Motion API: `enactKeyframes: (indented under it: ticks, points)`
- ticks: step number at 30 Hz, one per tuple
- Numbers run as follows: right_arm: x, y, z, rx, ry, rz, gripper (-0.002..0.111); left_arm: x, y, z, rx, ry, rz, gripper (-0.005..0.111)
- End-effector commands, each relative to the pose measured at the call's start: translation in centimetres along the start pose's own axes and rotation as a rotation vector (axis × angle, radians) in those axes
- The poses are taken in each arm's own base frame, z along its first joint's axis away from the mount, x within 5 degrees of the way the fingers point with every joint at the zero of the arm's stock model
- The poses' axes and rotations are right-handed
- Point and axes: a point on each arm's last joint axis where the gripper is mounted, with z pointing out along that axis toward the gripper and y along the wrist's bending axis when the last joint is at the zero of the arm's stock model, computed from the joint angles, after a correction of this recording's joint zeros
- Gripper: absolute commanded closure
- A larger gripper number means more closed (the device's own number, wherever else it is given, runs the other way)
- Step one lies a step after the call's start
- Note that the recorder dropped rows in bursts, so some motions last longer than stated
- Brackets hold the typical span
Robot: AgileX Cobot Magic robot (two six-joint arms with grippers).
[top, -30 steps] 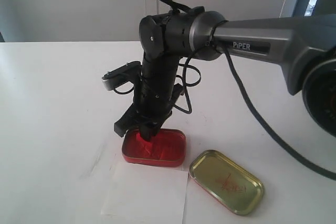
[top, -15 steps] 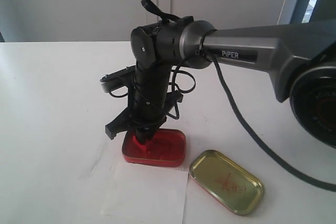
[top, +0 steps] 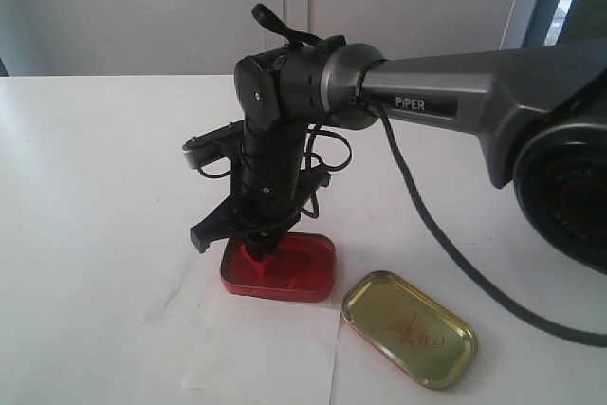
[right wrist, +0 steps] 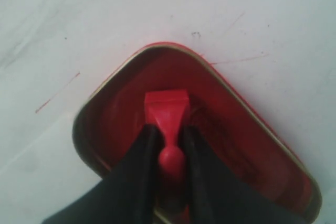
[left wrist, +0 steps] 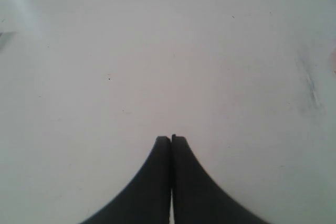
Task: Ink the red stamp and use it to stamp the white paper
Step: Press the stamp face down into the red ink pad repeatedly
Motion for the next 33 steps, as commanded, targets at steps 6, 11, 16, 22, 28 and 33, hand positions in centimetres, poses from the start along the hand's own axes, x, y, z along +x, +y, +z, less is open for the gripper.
enactKeyframes:
  ticks: [6,11,16,22,28,33]
  points:
    - [0.5,1.6,3.8,0.025,0.080,-0.040,0.108,0.1,0.0,0.0,-0.001,-0.004,-0.006,0.107]
    - [0.7,1.6,5.1,0.026,0.110,-0.024,0.108,0.1,0.0,0.0,-0.001,-0.004,-0.006,0.107]
    - [0.9,1.6,5.7,0.027,0.125,-0.023,0.108,0.1,0.0,0.0,-0.001,-0.004,-0.006,0.107]
    - [1.0,1.5,6.2,0.028,0.135,-0.018,0.108,0.1,0.0,0.0,-0.001,-0.004,-0.006,0.107]
    - [1.0,1.5,6.2,0.028,0.135,-0.018,0.108,0.1,0.0,0.0,-0.001,-0.004,-0.006,0.107]
    - [1.1,1.5,6.6,0.029,0.146,-0.015,0.108,0.1,0.0,0.0,-0.001,-0.004,-0.006,0.107]
